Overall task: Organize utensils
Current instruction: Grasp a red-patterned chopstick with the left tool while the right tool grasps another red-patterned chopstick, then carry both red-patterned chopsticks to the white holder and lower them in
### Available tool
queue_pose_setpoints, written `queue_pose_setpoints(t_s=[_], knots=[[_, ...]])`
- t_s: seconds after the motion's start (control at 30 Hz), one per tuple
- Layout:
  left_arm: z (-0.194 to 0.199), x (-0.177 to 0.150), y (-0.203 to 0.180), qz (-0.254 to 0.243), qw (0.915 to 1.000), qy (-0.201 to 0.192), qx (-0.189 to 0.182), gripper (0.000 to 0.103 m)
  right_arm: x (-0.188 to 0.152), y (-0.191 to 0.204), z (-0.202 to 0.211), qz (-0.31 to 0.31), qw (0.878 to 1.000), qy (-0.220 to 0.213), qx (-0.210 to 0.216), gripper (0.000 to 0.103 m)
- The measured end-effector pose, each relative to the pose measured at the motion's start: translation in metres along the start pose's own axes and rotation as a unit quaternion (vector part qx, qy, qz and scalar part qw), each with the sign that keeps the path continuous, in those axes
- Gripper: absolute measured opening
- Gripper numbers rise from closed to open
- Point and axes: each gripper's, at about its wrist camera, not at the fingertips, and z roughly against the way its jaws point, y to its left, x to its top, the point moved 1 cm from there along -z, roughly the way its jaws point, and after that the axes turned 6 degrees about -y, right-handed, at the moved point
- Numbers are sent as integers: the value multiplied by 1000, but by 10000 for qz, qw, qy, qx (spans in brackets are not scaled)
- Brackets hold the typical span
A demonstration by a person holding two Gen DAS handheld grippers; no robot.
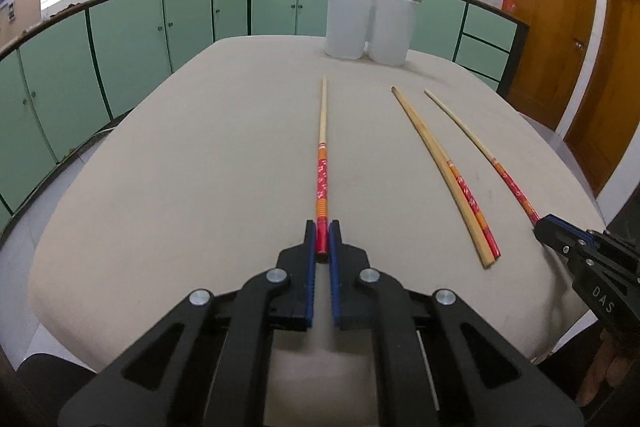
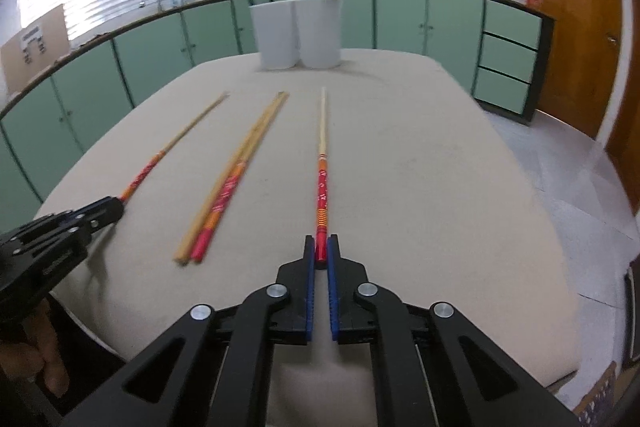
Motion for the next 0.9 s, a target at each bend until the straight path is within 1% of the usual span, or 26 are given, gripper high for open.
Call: queue_pose_setpoints(t_s=[0.03,0.07,0.13,0.17,0.2,0.23,0.27,0.37,0.47,0.6,0.7,0.9], knots=[[1,0,0,-34,10000,1,-9,13,-1,2,1,26,10000,-20,16,8],[2,-1,0,-88,9999,-9,-51,21,-1,2,1,42,10000,-11,24,9],[1,-2,-1,-187,9997,-29,-132,25,-2,3,0,78,10000,-24,9,9],[0,-1,-1,-211,9996,-52,-175,25,-3,4,0,88,10000,-29,7,9],[-1,-1,0,-189,9996,-56,-223,24,-2,4,-1,113,9999,-28,4,9],[-3,0,1,-147,9995,-41,-278,19,-1,5,-1,134,9999,-12,4,9],[-5,3,3,-87,9994,-9,-345,6,0,5,-1,127,9999,7,30,8],[-5,12,6,60,9988,109,-471,5,3,4,2,102,9999,49,58,6],[9,23,6,113,9986,53,-516,5,15,2,18,15,10000,-44,87,6],[34,44,9,206,9982,-19,-570,5,42,1,41,8,9997,-168,157,5],[47,59,10,186,9981,-68,-591,5,66,2,55,34,9994,-234,242,5],[70,99,14,-21,9976,-283,-634,5,114,3,66,183,9987,-260,404,5]])
